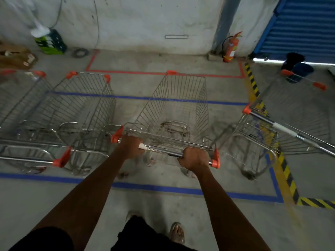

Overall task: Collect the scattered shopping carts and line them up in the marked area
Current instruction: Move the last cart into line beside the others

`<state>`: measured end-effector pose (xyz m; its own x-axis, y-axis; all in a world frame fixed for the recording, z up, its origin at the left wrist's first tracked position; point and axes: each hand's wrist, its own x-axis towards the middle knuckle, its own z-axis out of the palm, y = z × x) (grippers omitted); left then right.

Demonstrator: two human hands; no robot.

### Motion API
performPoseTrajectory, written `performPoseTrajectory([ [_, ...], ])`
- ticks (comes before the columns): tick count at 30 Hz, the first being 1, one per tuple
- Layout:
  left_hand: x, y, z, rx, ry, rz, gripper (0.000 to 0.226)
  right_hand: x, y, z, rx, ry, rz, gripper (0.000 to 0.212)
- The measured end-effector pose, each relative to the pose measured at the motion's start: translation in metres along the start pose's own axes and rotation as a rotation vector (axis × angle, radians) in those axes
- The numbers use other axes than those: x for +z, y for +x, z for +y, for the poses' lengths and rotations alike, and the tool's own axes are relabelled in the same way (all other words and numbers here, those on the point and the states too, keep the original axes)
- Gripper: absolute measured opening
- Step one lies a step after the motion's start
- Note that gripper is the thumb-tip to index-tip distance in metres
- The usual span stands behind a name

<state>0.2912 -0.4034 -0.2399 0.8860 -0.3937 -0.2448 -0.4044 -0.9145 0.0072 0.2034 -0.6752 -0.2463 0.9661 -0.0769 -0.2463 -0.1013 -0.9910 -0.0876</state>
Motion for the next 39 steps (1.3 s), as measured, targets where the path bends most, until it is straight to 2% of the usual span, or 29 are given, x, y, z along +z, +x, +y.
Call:
performPoseTrajectory([
  [7, 0.01, -0.046, -0.035, -0.019, -0.147, 0.002, 0.032, 0.002, -0.009, -0.04, -0.051, 0.019, -0.016, 0.041],
  [13, 0.019, -0.078, -0.058, -0.027, -0.112, 0.006, 0.032, 0.004, -0.016, -0.071, -0.07, -0.038, -0.046, 0.045],
  [22, 0.028, -0.11, -0.09, -0.031, -0.058, 0.007, 0.035, 0.017, -0.034, -0.111, -0.078, -0.065, -0.023, 0.04],
  [39, 0.039, -0.123, -0.114, -0.043, -0.07, 0.003, 0.032, 0.025, -0.044, -0.138, -0.076, -0.089, -0.017, 0.034],
])
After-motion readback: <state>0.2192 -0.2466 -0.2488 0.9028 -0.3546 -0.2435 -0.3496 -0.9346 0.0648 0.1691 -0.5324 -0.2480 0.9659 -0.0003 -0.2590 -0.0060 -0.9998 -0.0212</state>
